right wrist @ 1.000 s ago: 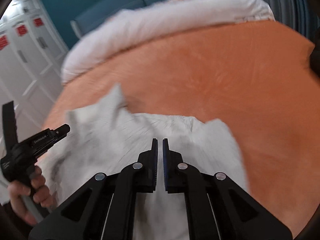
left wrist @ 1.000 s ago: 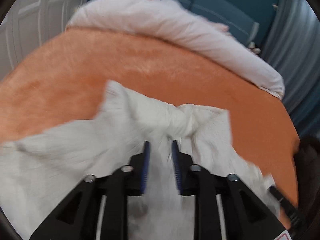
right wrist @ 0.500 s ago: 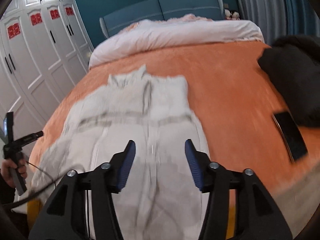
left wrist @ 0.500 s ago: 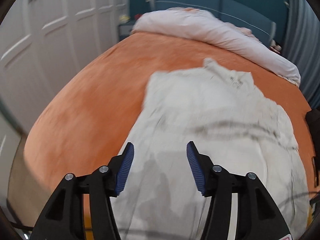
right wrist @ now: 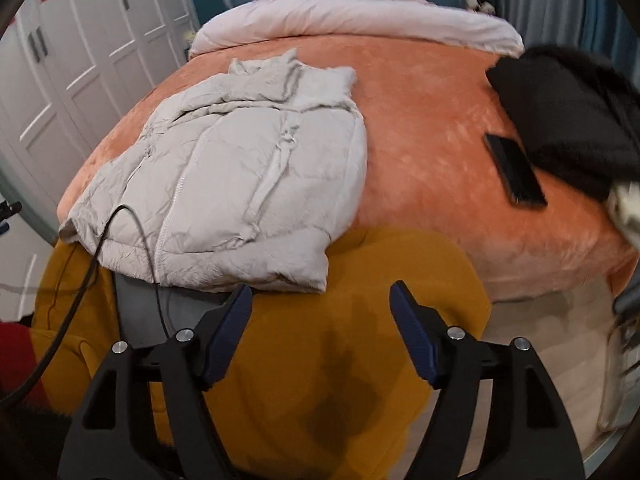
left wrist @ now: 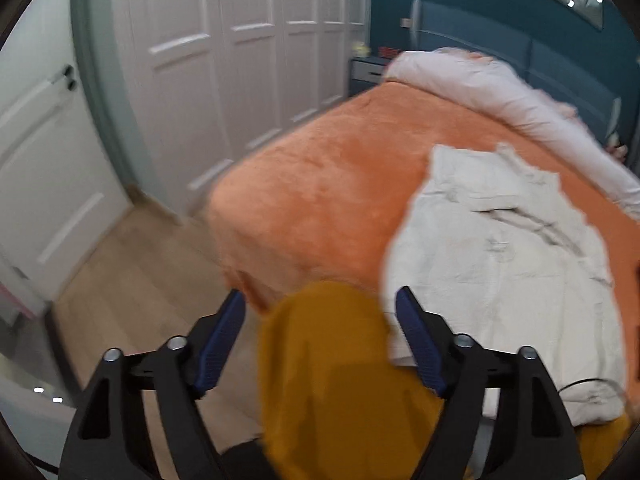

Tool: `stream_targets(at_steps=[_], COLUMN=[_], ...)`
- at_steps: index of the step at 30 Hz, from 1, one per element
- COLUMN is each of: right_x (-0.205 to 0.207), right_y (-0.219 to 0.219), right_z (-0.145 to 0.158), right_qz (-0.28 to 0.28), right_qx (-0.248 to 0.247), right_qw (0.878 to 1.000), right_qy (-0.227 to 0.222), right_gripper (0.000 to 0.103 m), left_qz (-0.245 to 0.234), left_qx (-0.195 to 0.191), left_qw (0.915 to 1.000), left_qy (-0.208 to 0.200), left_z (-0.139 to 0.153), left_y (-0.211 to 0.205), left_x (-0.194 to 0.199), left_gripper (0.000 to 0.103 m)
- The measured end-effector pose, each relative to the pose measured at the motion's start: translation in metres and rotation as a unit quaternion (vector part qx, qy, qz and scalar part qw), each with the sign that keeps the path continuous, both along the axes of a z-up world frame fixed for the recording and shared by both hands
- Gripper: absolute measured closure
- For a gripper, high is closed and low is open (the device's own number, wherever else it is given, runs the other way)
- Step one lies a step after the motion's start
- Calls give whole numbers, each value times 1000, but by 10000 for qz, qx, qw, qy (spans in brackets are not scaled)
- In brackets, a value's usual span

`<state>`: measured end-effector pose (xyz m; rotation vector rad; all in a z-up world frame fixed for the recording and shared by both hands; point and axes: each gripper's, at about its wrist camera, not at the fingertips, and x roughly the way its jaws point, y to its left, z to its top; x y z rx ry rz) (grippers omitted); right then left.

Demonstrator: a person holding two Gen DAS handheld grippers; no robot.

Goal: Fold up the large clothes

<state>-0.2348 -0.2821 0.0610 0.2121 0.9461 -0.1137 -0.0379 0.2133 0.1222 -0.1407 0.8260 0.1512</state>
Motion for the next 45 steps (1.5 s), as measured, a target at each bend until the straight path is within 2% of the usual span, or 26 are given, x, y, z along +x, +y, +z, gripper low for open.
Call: stream_targets(at_steps=[2, 3, 5, 6, 8, 12, 13, 14, 15, 16, 17, 18, 19, 22, 25, 29, 33, 36, 38, 40, 42, 43, 44, 45], right_x=[11, 19, 35, 39, 45, 59, 62, 65, 66, 68, 68, 68, 66, 56, 40, 21, 10, 25, 53, 99, 154, 178, 198, 216], right_y=[-6, -10, -15, -16, -16, -11, -10, -9, -9, -7, -6, -3, 2, 17, 22, 11, -1, -2, -8, -22, -40, -51, -61, -73], right_z=[-17, -27, -44, -48, -55, -63, -64, -65, -66, -67, -68, -66, -60, -28, 16, 74, 135, 162, 167, 158, 139, 129, 121, 118], right_qz=[-140, -220, -382, -396, -463, -345, -341, -317, -289, -274, -212, -147, -99, 83, 52, -35, -145, -66, 31, 11, -153, -313, -522, -887], right_qx=[324, 542, 1031, 1198, 1440, 1543, 1525, 1519, 1509, 1476, 1492, 1429, 1272, 619, 268, 321, 316, 69, 8, -43, 95, 233, 316, 311], right_qw=[9993, 9982, 9936, 9916, 9880, 9865, 9865, 9865, 9866, 9869, 9868, 9881, 9908, 9980, 9962, 9844, 9667, 9542, 9501, 9512, 9589, 9614, 9624, 9611], right_qy=[100, 144, 271, 293, 311, 432, 482, 517, 556, 594, 597, 555, 451, -101, -828, -1727, -2537, -2991, -3119, -3087, -2833, -2725, -2647, -2597], right_gripper=[34, 34, 34, 34, 34, 34, 38, 47, 52, 64, 78, 80, 85, 89, 90, 92, 92, 93, 92, 91, 87, 81, 74, 74], left_qz=[-274, -510, -742, -761, -893, -683, -658, -635, -672, -759, -848, -892, -947, -1142, -1341, -1716, -1985, -2037, -2011, -1950, -1812, -1643, -1532, -1428], left_qx=[-355, -605, -859, -949, -1350, -1601, -1682, -1697, -1680, -1725, -1784, -1773, -1760, -1958, -2177, -2454, -2389, -2389, -2230, -2030, -1746, -1531, -1337, -1174], left_qw=[9988, 9959, 9901, 9867, 9788, 9744, 9738, 9749, 9753, 9737, 9715, 9719, 9727, 9712, 9667, 9511, 9413, 9355, 9385, 9454, 9590, 9677, 9739, 9785], left_qy=[212, 434, 830, 1082, 1252, 1426, 1379, 1291, 1264, 1283, 1311, 1266, 1177, 736, 106, -754, -1318, -1623, -1705, -1645, -1302, -1144, -1010, -910], left_z=[-16, -30, -53, -65, -78, -106, -107, -107, -108, -109, -111, -108, -103, -69, -17, 63, 113, 135, 140, 135, 117, 102, 88, 70], left_y=[-11, -17, -30, -35, -41, -37, -32, -31, -33, -34, -36, -38, -39, -36, -31, -24, -32, -43, -54, -73, -99, -114, -126, -132], left_x=[19, 31, 49, 55, 59, 70, 68, 68, 73, 76, 79, 79, 80, 73, 63, 45, 37, 58, 85, 126, 179, 208, 235, 255], left_gripper=[21, 21, 21, 22, 21, 24, 28, 31, 45, 63, 68, 79, 91, 97, 100, 101, 101, 101, 101, 100, 99, 96, 93, 90])
